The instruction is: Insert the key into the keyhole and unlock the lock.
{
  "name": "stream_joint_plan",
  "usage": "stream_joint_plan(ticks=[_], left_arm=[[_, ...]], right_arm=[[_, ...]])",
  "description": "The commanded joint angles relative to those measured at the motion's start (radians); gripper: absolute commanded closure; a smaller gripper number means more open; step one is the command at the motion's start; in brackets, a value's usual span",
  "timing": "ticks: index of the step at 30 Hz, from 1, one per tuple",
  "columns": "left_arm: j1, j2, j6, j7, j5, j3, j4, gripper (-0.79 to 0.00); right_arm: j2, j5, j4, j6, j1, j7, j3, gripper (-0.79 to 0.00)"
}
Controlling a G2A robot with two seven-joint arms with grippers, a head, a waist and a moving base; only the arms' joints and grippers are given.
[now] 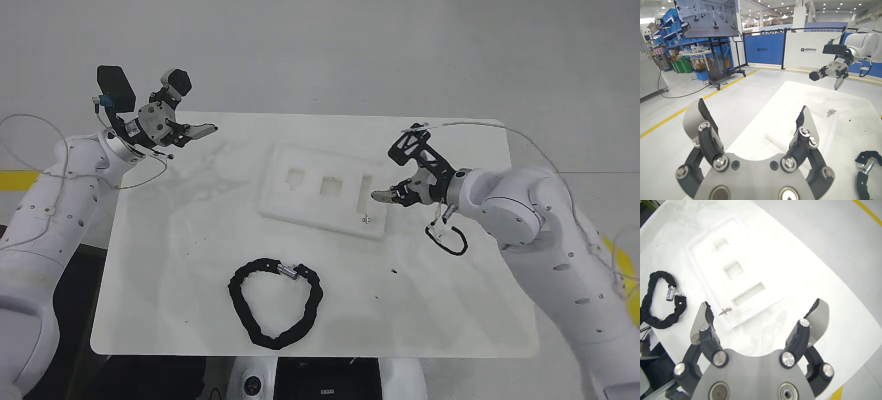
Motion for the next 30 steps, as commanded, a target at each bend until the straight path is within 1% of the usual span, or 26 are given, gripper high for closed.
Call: stream_joint_plan(ticks=[1, 7, 12, 19, 30], left_arm=[[0.000, 0.000, 0.000, 0.000, 0.000, 0.000, 0.000, -0.785], [0.000, 0.000, 0.000, 0.000, 0.000, 0.000, 0.000, -0.785], [0.000, 0.000, 0.000, 0.000, 0.000, 0.000, 0.000, -0.785], [0.000, 0.000, 0.000, 0.000, 0.000, 0.000, 0.000, -0.785], [0.000, 0.000, 0.000, 0.000, 0.000, 0.000, 0.000, -0.785]], right_arm=[[-0.008, 0.010, -0.002, 0.033, 0.010, 0.002, -0.027, -0.785], [-0.025, -0.011, -0.023, 0.093, 0.010, -0.002, -0.096, -0.785], [-0.035, -0.015, -0.040, 0.112, 0.004, 0.022, -0.134, -0.785], [-0.043, 0.004, -0.055, 0.111, -0.009, 0.036, -0.159, -0.785], [-0.045, 0.007, -0.050, 0.115, -0.014, 0.039, -0.162, -0.785]])
